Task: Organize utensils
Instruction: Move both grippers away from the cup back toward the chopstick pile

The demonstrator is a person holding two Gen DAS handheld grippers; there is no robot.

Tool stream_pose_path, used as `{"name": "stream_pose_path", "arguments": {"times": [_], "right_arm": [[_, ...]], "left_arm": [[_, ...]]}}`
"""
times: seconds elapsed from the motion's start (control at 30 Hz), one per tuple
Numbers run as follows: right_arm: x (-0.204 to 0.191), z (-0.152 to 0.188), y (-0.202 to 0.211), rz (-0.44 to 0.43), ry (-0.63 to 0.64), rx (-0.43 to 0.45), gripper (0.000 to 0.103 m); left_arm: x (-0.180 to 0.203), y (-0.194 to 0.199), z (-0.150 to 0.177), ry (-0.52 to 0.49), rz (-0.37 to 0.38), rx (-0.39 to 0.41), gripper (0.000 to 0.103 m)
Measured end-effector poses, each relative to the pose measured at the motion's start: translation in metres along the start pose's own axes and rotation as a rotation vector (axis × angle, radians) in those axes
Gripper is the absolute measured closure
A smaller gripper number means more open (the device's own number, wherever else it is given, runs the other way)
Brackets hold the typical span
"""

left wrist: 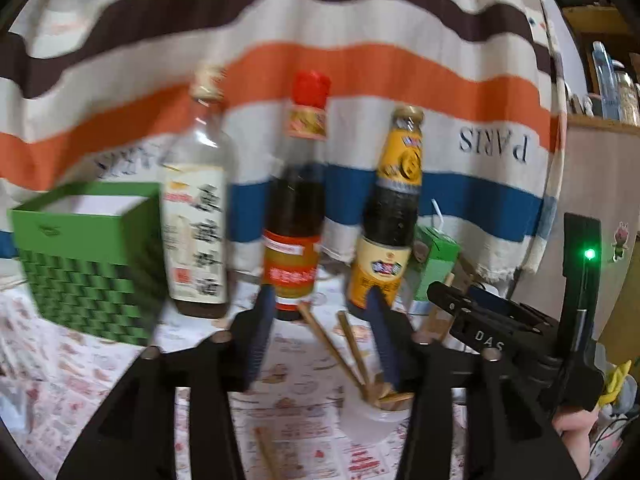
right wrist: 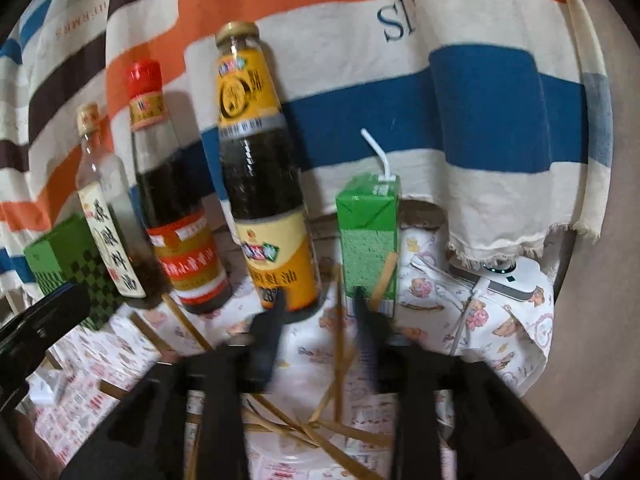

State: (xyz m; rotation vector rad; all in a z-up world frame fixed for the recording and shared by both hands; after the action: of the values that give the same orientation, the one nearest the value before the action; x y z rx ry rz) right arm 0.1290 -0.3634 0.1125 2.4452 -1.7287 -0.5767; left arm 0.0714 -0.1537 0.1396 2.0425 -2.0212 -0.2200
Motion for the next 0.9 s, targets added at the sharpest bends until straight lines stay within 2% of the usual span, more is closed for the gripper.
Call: {"name": "stream_pose_path", "arguments": {"times": [0.03, 0.1, 0.23, 0.43, 0.53, 0.67, 0.9], "right_arm": [[-0.004, 0.0, 0.002, -0.014, -0.004, 0.009, 0.04], [-0.012, -0.001, 0.004, -0.024, 0.012, 0.018, 0.04], [-0.036, -0.005, 0.018, -0.049, 0.066, 0.086, 0.022], [-0.064, -0.006, 0.044, -0.098, 0.059, 0.152, 0.017], [-0.073, -0.002, 0.054, -0.117, 0.046, 0.167, 0.014], [-0.084, 0.009, 0.062, -0.116, 0.048, 0.138, 0.014], [-0.107, 0.047, 0.086, -0.118, 0.082, 0.097, 0.014]], "left_arm": [[-0.006, 0.006, -0.001, 0.009, -0.004, 0.006, 0.037], [-0.019, 0.016, -0.001, 0.02, -0.007, 0.012, 0.03], [-0.044, 0.031, 0.001, 0.017, -0.04, 0.004, 0.017], [-0.067, 0.049, 0.007, -0.057, -0.116, 0.035, 0.003], [-0.077, 0.057, 0.013, -0.067, -0.136, 0.047, 0.001], [-0.086, 0.062, 0.025, -0.066, -0.138, 0.037, 0.001], [-0.097, 0.086, 0.049, -0.054, -0.126, 0.071, 0.001]]}}
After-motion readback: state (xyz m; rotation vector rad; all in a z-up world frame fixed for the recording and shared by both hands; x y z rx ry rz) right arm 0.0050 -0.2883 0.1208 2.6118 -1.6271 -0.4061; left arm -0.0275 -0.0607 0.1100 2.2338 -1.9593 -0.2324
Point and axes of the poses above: each gripper's, at about its wrist camera, not at the fingertips, and y roughly against the way its jaws point, x to its right, z to its underside, the point moved 2 cm from there along -y, roughly the way its jaws point, and after that the axes turned 14 degrees about -z, right-handed, at the moved point
